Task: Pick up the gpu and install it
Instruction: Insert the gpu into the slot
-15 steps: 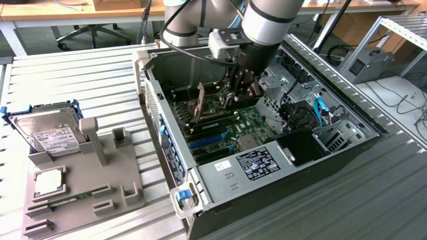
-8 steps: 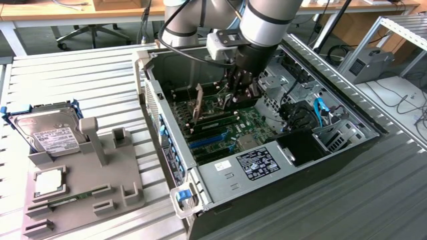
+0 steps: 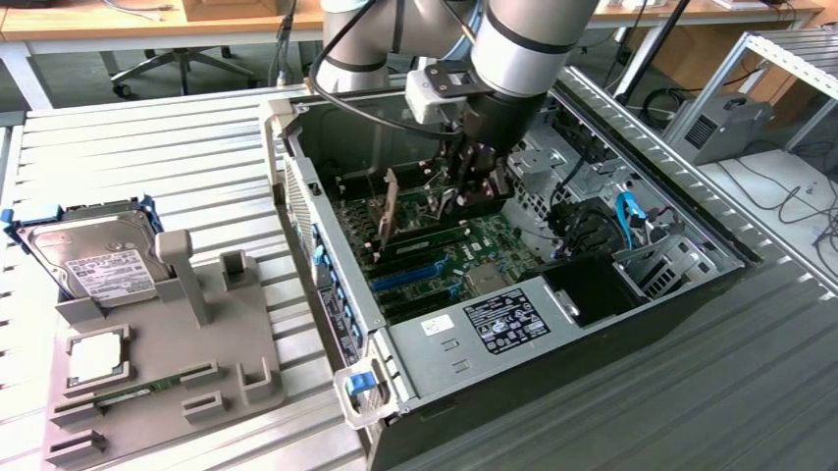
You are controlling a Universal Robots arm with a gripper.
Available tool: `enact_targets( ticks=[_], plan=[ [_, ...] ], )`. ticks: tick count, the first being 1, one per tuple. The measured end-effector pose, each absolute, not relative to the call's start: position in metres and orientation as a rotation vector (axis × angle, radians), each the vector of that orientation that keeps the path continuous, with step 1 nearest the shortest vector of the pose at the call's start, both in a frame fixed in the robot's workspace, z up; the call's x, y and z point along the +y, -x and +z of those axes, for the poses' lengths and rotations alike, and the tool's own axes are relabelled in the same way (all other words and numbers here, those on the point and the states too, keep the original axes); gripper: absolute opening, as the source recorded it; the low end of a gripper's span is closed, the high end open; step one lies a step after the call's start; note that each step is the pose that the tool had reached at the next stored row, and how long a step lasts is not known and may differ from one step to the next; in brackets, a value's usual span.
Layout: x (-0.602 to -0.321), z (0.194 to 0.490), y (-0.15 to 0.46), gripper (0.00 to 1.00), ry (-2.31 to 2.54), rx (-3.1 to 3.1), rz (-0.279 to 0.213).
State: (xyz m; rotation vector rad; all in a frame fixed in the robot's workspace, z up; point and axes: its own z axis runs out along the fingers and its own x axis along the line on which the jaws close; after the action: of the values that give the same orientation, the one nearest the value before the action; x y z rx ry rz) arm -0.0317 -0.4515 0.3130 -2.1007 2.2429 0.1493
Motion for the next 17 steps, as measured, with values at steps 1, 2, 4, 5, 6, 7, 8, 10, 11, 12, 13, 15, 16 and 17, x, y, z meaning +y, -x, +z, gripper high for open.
enact_targets(
  ticks=[1, 2, 4, 5, 6, 7, 8, 10, 11, 12, 13, 15, 16, 17],
  plan=[
    [-0.452, 0.313, 0.032, 0.29, 2.101, 2.243, 0.149],
    [-0.453, 0.313, 0.032, 0.29, 2.101, 2.243, 0.149],
    [-0.454, 0.313, 0.032, 0.29, 2.101, 2.243, 0.149],
    [-0.455, 0.312, 0.033, 0.29, 2.101, 2.243, 0.149],
    [-0.455, 0.312, 0.033, 0.29, 2.101, 2.243, 0.149],
    [-0.456, 0.312, 0.033, 0.29, 2.101, 2.243, 0.149],
    [-0.456, 0.312, 0.033, 0.29, 2.101, 2.243, 0.149],
    [-0.458, 0.312, 0.033, 0.29, 2.101, 2.243, 0.149],
    [-0.460, 0.311, 0.034, 0.29, 2.101, 2.243, 0.149],
    [-0.464, 0.309, 0.035, 0.29, 2.101, 2.243, 0.149],
    [-0.468, 0.308, 0.036, 0.29, 2.101, 2.243, 0.149],
    [-0.474, 0.305, 0.037, 0.29, 2.101, 2.243, 0.149],
    [-0.478, 0.304, 0.038, 0.29, 2.101, 2.243, 0.149],
    [-0.482, 0.302, 0.039, 0.29, 2.101, 2.243, 0.149]
  ],
)
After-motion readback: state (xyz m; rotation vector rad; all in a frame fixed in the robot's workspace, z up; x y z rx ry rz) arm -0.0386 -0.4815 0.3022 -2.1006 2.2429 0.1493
